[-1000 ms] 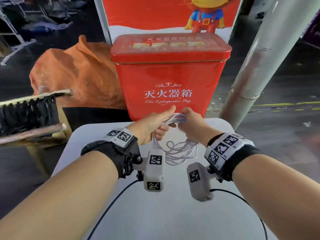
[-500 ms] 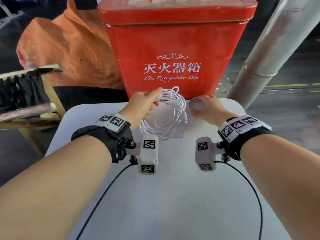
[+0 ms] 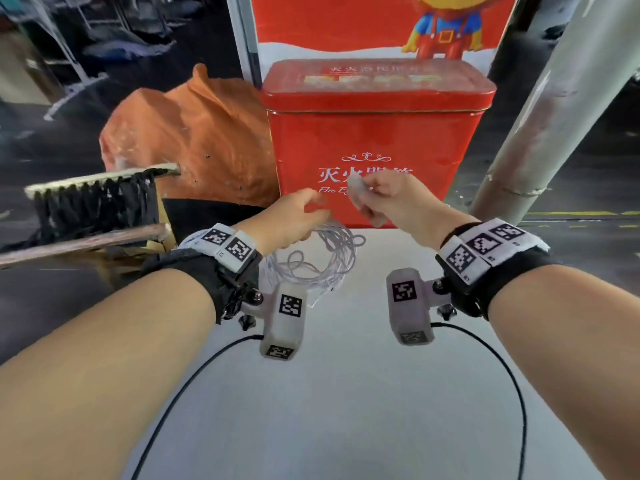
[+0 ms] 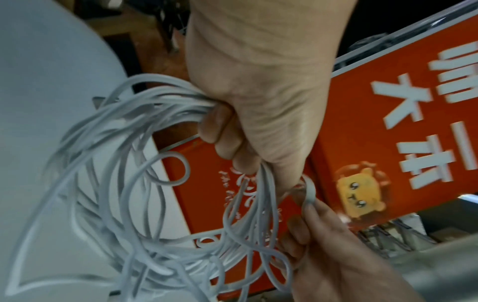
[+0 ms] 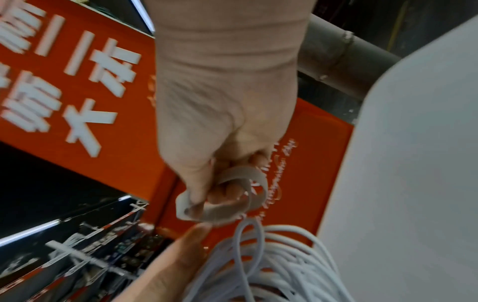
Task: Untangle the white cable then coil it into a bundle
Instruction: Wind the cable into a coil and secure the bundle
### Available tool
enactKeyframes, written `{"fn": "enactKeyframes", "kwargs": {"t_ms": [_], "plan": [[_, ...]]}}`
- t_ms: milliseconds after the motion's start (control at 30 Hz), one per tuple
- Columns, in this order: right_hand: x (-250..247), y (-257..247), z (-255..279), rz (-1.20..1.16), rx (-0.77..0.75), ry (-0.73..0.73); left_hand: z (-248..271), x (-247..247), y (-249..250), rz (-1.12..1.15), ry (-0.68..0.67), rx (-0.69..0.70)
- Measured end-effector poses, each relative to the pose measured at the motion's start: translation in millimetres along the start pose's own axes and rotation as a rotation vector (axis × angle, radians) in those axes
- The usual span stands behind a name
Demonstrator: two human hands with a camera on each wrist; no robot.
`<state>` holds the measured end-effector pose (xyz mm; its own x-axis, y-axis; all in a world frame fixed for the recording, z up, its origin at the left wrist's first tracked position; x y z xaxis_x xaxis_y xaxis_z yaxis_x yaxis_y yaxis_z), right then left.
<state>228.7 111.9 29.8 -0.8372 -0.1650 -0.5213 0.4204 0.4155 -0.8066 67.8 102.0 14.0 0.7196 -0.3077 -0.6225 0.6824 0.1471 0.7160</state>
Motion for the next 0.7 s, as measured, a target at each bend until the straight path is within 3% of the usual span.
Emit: {"fn": "enactKeyframes", "kwargs": {"t_ms": [100,200,367,567,700], "plan": [[6,-39,-7,-0.053,0.026,-0.069,31,-21,26,0.064,0.021,0.154],[4,-72,-5,-0.076,0.038,-0.048,56,-42,42,0.095,0.089,0.226],[-2,-86,17,-0.089,0.082,0.037,88,-50,48,0.278,0.058,0.254],[-1,-84,32,-0.064,0.039,0.173,94,-44,29,0.272,0.185,0.233],[-6,-87,35,0.026,-0.034,0.088,91,-46,16,0.272,0.184,0.14]]}}
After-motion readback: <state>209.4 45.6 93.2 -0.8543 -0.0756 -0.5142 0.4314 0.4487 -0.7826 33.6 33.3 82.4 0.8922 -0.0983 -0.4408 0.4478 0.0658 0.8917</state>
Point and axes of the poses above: each hand's wrist, its own z-axis away from the middle knuckle, its own x-axis out of the palm, y = z × x, the point moved 6 cm from there along -z, towards the middle knuckle, and after that the axes turned 12 degrees about -x, right-handed, at the moved point
